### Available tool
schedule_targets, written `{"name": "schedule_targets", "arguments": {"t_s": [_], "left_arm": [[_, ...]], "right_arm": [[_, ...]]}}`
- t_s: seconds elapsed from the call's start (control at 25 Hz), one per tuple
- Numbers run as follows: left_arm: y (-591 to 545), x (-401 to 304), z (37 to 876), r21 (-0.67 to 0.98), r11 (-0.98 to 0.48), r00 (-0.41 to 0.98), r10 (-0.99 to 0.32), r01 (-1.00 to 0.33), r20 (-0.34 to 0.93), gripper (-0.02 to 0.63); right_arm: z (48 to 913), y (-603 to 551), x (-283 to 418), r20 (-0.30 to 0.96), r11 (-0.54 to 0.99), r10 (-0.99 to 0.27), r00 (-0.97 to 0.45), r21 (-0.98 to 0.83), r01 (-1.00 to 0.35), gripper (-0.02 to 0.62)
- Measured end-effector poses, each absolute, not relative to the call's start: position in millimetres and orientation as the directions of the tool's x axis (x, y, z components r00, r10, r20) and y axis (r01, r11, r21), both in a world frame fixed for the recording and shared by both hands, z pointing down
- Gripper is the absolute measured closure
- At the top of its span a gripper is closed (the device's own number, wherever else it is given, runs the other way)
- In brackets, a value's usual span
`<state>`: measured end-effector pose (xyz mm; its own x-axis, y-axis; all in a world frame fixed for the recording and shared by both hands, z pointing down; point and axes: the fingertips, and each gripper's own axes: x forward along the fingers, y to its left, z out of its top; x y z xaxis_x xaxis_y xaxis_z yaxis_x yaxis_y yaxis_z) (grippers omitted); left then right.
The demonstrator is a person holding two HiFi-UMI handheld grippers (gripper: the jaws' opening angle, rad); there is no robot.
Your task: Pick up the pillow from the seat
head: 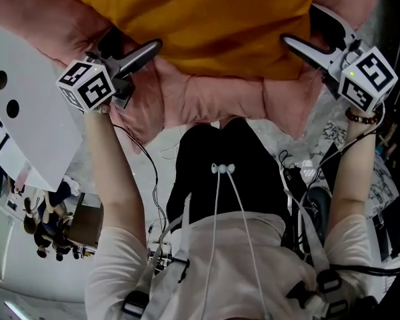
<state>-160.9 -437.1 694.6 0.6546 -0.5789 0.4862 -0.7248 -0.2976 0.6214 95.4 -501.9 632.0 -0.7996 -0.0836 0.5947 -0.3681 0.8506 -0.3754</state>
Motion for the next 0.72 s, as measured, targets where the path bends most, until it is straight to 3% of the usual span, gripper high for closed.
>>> {"name": "schedule_targets", "arguments": {"t_s": [0.36,0.72], "left_arm": [[-449.8,-144.9,698.8,0.688,-0.296,0.71,-0.542,-0.663,0.45,0.058],[-474.5,-128.5,703.7,0.732,-0.35,0.767,-0.533,-0.585,0.358,0.054]], "right_arm": [[642.2,-495.2,83.9,0.603,0.862,0.022,-0.798,-0.415,-0.29,0.206],[664.0,-503.6,65.7,0.628,0.86,0.04,-0.777,-0.418,-0.293,0.206]]}}
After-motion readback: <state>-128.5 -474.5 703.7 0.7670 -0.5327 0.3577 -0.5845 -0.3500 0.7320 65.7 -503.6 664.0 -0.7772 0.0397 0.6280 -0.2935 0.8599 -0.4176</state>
